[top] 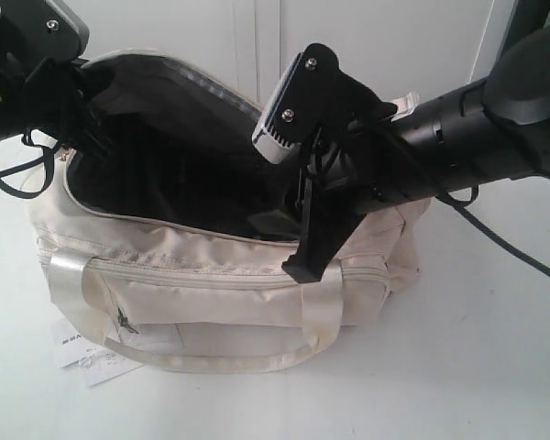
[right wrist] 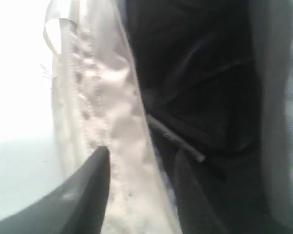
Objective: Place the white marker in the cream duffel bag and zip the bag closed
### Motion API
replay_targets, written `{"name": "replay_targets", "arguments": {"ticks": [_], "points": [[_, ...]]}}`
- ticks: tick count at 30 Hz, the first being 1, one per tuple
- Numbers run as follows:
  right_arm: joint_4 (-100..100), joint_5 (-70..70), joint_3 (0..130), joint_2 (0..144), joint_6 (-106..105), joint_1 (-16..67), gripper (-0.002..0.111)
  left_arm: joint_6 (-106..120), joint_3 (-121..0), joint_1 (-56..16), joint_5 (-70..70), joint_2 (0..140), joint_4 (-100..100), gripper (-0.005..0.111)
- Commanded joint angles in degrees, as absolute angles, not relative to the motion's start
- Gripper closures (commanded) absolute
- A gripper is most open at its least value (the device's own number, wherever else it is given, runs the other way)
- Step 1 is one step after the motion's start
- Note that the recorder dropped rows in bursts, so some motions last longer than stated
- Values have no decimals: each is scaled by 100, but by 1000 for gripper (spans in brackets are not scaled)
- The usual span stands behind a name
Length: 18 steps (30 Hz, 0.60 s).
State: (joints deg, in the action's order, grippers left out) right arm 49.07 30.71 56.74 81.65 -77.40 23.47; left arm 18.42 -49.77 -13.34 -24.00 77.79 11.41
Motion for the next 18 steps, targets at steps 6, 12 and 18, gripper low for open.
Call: {"name": "replay_targets", "arguments": {"ticks": [6, 12, 18], "points": [[5155, 3511, 5653, 7759, -6709, 2347, 108, 1780, -5017, -1331, -2383, 7771, 1071, 107], [5048, 3143, 5872, 7616, -4510, 2335, 108, 1731, -5017, -1331, -2371, 7771, 700, 107], [4230, 3828, 6231, 7616, -4190, 2335, 108, 1301, -5152, -1331, -1425, 7661, 131, 107]]}}
